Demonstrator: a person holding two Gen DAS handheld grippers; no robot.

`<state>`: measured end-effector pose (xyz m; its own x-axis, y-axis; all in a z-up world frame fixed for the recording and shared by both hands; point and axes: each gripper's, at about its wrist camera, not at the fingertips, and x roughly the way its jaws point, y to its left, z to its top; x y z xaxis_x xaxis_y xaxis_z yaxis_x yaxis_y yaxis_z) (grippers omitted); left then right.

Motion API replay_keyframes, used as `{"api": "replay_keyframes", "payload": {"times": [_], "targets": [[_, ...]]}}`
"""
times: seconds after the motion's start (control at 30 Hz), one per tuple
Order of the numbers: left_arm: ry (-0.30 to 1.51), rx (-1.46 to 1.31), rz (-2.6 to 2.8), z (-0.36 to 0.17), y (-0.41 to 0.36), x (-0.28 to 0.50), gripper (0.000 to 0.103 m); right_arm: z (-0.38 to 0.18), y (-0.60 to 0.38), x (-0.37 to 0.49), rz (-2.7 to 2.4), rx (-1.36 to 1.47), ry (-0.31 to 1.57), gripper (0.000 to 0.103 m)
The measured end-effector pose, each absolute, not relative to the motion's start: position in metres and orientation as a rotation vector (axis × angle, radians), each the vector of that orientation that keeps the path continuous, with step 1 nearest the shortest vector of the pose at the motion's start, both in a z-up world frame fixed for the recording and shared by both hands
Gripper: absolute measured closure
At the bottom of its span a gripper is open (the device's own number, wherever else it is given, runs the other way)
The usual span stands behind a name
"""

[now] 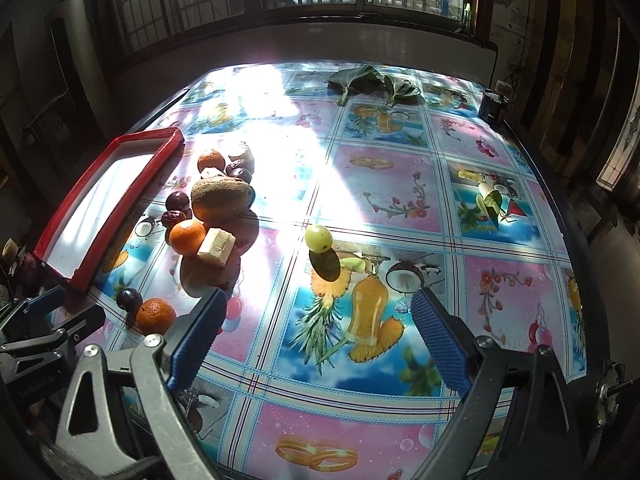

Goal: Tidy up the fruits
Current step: 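Move the left tool toward the dark plum while the right tool approaches the green grape, then close the left tool on the dark plum while the right tool closes on the green grape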

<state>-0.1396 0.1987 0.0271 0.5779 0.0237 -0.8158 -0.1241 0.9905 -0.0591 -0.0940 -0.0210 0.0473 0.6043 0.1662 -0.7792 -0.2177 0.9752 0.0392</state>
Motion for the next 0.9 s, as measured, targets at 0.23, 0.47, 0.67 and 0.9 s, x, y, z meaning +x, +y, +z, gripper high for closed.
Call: {"api": "replay_keyframes", "payload": {"times": [0.23,0.47,0.67,0.9], "targets": [[0.987,-0.108,0.082,0.016,0.197,-0.128,0.027,0.037,-0.016,-0.081,0.251,-0.056,0.918,0.017],[1.016,-0.107,0.077,0.008,0.197,-0.116,0.033,0.022,-0.010,-0.057,0.273,-0.040,0.944,0.030],[1.032,-0.077,0.069,0.003,0.192,-0.111,0.035,0.013,-0.007,-0.036,0.251,-0.048,0.953,0.036],[1.064,-0.070,0.051,-0.005,0.190,-0.104,0.052,0.006,-0.005,-0.019,0.258,-0.048,0.966,0.044]]}}
